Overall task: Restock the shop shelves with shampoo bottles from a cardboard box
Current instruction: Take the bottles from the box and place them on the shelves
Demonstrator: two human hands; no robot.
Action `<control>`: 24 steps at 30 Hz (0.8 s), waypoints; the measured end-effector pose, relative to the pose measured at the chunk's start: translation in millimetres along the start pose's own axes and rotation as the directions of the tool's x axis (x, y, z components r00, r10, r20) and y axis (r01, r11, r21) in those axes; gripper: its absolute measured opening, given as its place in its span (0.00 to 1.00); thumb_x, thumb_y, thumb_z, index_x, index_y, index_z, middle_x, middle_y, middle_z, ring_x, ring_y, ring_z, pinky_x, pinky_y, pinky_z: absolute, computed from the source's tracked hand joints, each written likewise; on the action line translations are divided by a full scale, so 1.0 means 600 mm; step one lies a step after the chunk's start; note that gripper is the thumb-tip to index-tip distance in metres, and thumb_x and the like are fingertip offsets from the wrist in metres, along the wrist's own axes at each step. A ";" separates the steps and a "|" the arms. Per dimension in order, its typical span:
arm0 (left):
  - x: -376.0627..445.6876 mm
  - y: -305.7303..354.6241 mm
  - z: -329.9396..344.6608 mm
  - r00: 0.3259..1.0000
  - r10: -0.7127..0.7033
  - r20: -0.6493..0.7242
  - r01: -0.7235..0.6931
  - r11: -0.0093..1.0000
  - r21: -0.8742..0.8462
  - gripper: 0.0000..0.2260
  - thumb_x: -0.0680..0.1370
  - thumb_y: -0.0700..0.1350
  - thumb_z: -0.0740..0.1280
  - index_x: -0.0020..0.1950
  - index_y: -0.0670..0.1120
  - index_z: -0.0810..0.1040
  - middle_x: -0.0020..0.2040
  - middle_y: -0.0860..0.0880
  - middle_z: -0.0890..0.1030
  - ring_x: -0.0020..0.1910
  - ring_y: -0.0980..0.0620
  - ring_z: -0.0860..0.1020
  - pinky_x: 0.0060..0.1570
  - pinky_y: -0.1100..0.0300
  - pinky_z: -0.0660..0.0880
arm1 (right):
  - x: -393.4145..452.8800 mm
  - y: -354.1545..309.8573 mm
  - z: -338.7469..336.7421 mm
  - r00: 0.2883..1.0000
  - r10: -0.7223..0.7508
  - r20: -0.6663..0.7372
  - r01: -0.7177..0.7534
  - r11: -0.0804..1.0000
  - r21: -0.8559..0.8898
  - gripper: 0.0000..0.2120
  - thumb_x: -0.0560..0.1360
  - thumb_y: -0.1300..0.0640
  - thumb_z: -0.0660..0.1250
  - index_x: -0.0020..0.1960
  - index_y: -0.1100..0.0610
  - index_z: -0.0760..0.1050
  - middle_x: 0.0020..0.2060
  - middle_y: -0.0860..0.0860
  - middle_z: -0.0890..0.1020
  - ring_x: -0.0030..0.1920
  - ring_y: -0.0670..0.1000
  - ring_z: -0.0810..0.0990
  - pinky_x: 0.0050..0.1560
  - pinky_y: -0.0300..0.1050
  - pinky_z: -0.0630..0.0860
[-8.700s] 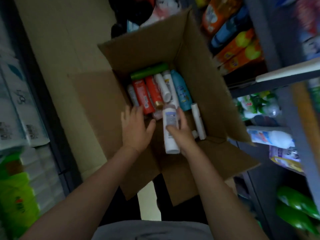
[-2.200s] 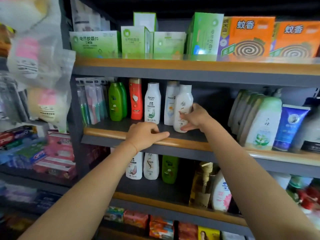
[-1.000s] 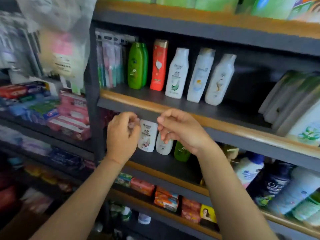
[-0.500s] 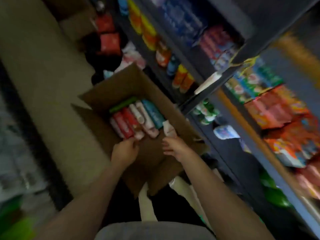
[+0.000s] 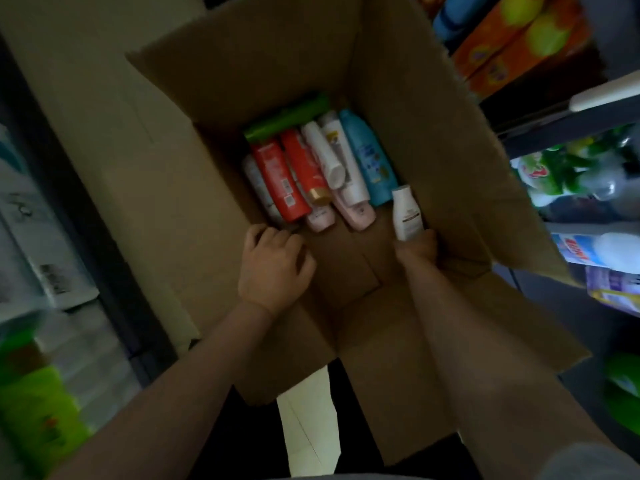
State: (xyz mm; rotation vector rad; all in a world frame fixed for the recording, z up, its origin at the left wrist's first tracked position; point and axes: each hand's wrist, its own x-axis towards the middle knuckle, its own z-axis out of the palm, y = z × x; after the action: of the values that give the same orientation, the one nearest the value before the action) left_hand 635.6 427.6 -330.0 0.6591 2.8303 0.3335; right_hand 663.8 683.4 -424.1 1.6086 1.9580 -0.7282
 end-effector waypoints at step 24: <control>0.113 0.362 -0.598 0.991 0.034 0.131 0.133 -0.091 -0.987 0.10 0.79 0.50 0.69 0.52 0.45 0.84 0.50 0.44 0.86 0.48 0.48 0.83 0.51 0.50 0.76 | -0.533 -0.106 -0.620 0.715 -0.696 -0.071 0.484 0.419 0.768 0.34 0.73 0.26 0.54 0.58 0.50 0.81 0.52 0.53 0.85 0.50 0.53 0.85 0.53 0.55 0.82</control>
State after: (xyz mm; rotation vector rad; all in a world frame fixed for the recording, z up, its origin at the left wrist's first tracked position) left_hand 572.0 587.6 58.5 0.1107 1.5013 2.0449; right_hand 641.6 697.4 70.0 0.9739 2.1392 -2.1825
